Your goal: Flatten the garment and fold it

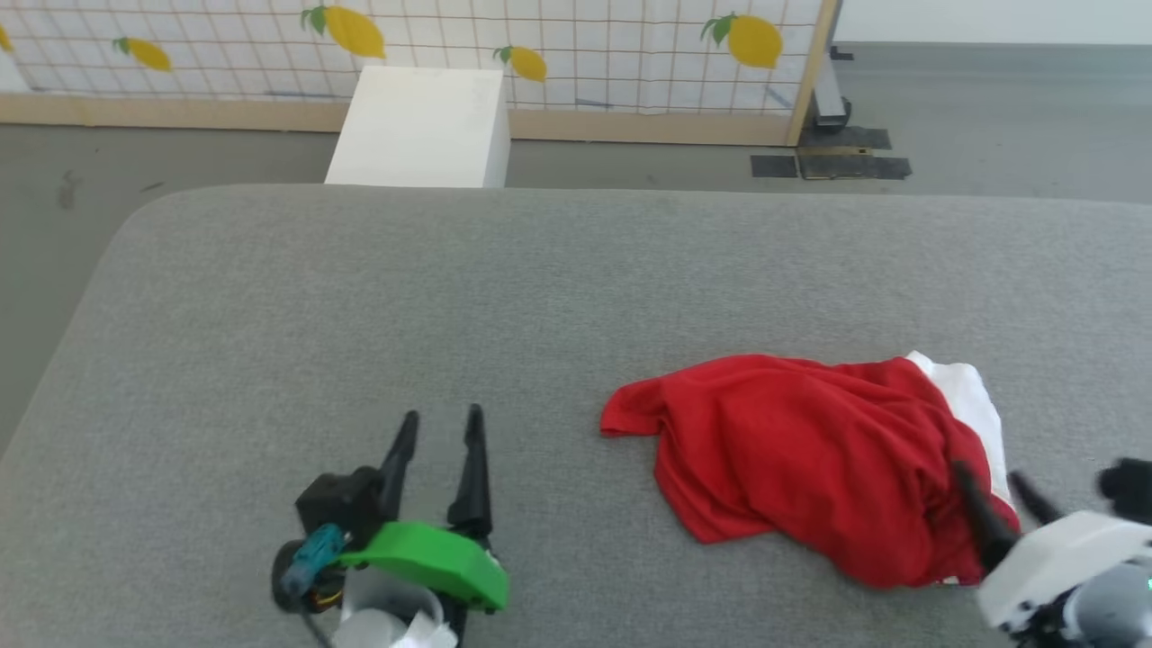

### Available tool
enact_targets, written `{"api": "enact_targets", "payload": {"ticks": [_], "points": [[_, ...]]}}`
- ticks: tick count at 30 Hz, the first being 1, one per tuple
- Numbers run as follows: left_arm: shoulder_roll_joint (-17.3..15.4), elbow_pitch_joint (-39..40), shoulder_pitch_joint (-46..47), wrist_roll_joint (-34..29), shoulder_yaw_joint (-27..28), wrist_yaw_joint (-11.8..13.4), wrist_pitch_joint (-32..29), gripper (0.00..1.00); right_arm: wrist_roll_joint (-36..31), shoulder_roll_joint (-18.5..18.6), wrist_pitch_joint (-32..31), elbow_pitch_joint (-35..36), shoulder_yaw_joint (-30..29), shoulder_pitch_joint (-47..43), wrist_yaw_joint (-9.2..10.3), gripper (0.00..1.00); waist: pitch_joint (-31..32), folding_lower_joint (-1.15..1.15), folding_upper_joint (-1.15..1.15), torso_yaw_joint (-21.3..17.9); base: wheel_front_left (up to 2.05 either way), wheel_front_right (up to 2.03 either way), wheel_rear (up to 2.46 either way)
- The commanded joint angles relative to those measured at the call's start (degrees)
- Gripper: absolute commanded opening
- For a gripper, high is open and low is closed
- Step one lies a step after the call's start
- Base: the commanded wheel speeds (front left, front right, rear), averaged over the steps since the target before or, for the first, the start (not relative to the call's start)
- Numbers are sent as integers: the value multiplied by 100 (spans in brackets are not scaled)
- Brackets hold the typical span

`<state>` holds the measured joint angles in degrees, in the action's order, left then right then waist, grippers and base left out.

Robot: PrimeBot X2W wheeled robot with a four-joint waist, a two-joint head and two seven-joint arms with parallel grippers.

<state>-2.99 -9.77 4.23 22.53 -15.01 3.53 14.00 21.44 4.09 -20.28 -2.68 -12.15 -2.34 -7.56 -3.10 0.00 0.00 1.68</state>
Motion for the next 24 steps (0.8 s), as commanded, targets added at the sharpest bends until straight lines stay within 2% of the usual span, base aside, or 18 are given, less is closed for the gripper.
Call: {"api": "enact_targets", "payload": {"ticks": [1,5,7,12,16,21,24], "points": [[11,-81,258,147,-100,-31,-143,100,66,-35,152,169,-197,62,8,100,18,0,0,-141,0,0,0],[11,-380,1080,437,-543,-22,-805,100,-45,-91,263,481,-655,96,8,100,-71,0,0,-337,0,0,0],[11,-610,1613,683,-791,63,-1279,100,-89,-104,244,567,-812,139,8,100,-150,0,0,-448,0,0,0],[11,-1622,2965,976,-1601,334,-3032,100,-207,-117,205,619,-880,271,8,100,-411,0,0,-822,0,0,0],[11,-2462,3723,958,-2137,541,-4052,100,-49,-119,224,462,-759,336,8,100,-623,0,0,-1128,0,0,0],[11,-3399,4139,921,-2801,707,-5020,100,55,-120,372,239,-652,408,8,100,-845,0,0,-1394,0,0,0],[11,-3710,4192,755,-3116,614,-5180,100,44,-121,417,190,-649,435,8,100,-899,0,0,-1416,0,0,0]]}}
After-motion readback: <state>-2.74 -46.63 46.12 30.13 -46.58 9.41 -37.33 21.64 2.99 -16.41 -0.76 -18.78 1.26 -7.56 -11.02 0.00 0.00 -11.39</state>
